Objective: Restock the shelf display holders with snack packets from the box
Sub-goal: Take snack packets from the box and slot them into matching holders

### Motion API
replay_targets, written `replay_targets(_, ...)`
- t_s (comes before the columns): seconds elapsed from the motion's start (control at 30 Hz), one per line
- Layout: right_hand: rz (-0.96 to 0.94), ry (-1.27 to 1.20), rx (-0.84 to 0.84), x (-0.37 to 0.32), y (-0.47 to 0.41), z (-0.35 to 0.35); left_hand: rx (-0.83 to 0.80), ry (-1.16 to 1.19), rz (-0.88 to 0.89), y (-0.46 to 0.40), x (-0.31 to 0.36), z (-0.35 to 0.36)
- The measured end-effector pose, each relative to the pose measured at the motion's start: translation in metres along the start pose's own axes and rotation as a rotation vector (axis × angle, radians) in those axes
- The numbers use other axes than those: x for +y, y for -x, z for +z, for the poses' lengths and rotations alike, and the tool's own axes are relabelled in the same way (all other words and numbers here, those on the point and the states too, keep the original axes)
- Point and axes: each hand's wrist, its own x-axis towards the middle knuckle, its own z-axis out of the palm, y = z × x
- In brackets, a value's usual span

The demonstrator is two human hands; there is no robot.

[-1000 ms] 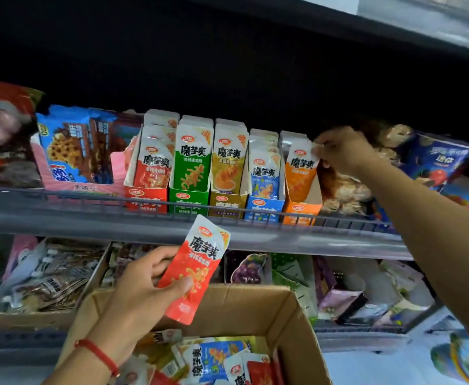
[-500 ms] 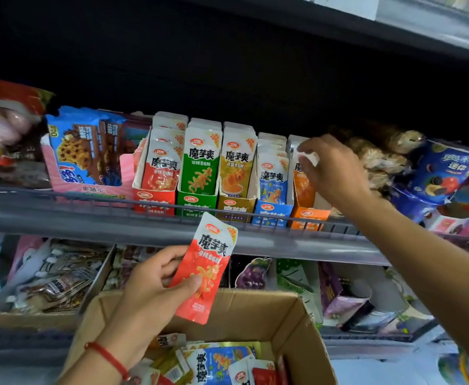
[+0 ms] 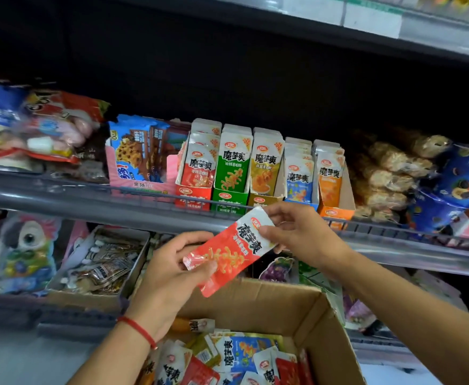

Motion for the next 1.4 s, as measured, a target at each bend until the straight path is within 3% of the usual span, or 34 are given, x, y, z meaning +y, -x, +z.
replay_targets(0.1, -0.006, -0.034, -0.04, -0.017, -0.005, -0.003, 0.038, 0.042, 0.045, 0.002, 0.005, -0.006)
replay_targets(0.3, -0.166, 0.01, 0.049, -0.069, -0.05, -0.004, 0.175, 0.317, 0.1, -0.008, 0.024, -0.019)
replay_targets(0.4, -0.227, 0.081, 0.083, -0.089, -0.073, 0.007, 0.242, 0.34, 0.077, -0.015, 0.025, -0.024)
replay_targets(0.53, -0.397, 0.372, 0.32, -0.108, -0.109, 0.006, 0.339, 0.255, 0.013, -0.021, 0.018, -0.034)
replay_targets(0.67, -0.464, 0.463, 0.446, -0.122, -0.137, -0.002, 0.405, 0.23, -0.02, -0.025, 0.019, -0.044)
replay_targets(1.03, -0.345, 0.794, 0.179, -0.091, -0.193, 0.04, 0.39, 0.142, -0.03, -0.027, 0.021, -0.05)
replay_targets(1.23, -0.604, 0.946, 0.352, -0.08, -0.172, 0.046, 0.344, -0.017, -0.039, -0.026, 0.017, -0.053)
replay_targets(1.4, -0.734, 0.81, 0.215, -0.051, -0.095, 0.058, 0.231, -0.278, -0.02, -0.019, 0.009, -0.058)
